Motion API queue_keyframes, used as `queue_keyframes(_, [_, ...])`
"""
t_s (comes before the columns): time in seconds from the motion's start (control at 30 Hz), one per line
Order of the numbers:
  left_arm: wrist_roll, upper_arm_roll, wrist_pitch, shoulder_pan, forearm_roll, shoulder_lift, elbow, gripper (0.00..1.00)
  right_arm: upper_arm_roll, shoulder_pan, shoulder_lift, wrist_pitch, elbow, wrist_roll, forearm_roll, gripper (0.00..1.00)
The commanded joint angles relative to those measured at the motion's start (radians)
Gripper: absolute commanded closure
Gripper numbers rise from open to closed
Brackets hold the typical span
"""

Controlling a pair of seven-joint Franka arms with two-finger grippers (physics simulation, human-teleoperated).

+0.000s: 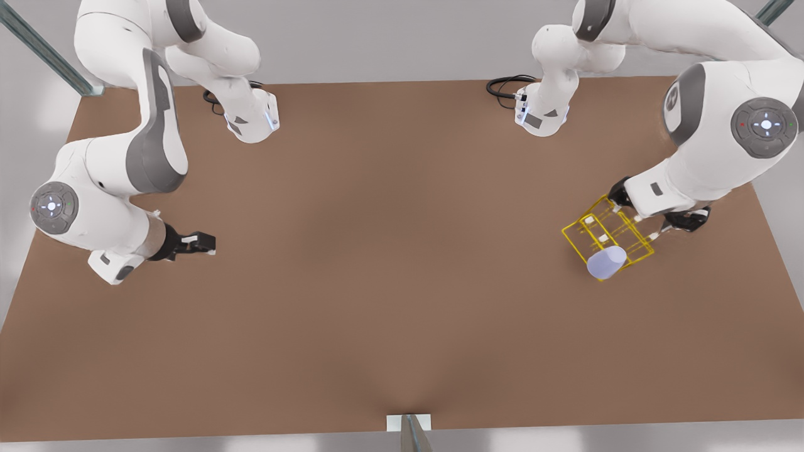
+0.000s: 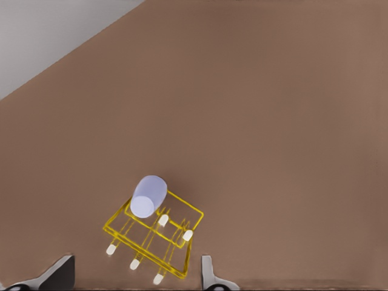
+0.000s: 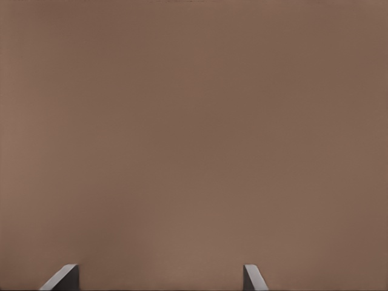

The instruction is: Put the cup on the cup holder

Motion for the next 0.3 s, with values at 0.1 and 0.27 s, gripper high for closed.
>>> queue_keyframes(0.1, [-0.244, -0.010, 0.052, 0.036, -0.068, -0.178, -0.250, 0.00, 0.098, -0.093, -0.019, 0.111, 0.009, 0.210, -0.085, 0.00])
queue_keyframes(0.27, [-0.247, -0.038, 0.051, 0.074, -0.070, -0.160, -0.250, 0.00, 0.101, -0.096, -0.019, 0.079, 0.011, 0.103, -0.086, 0.00])
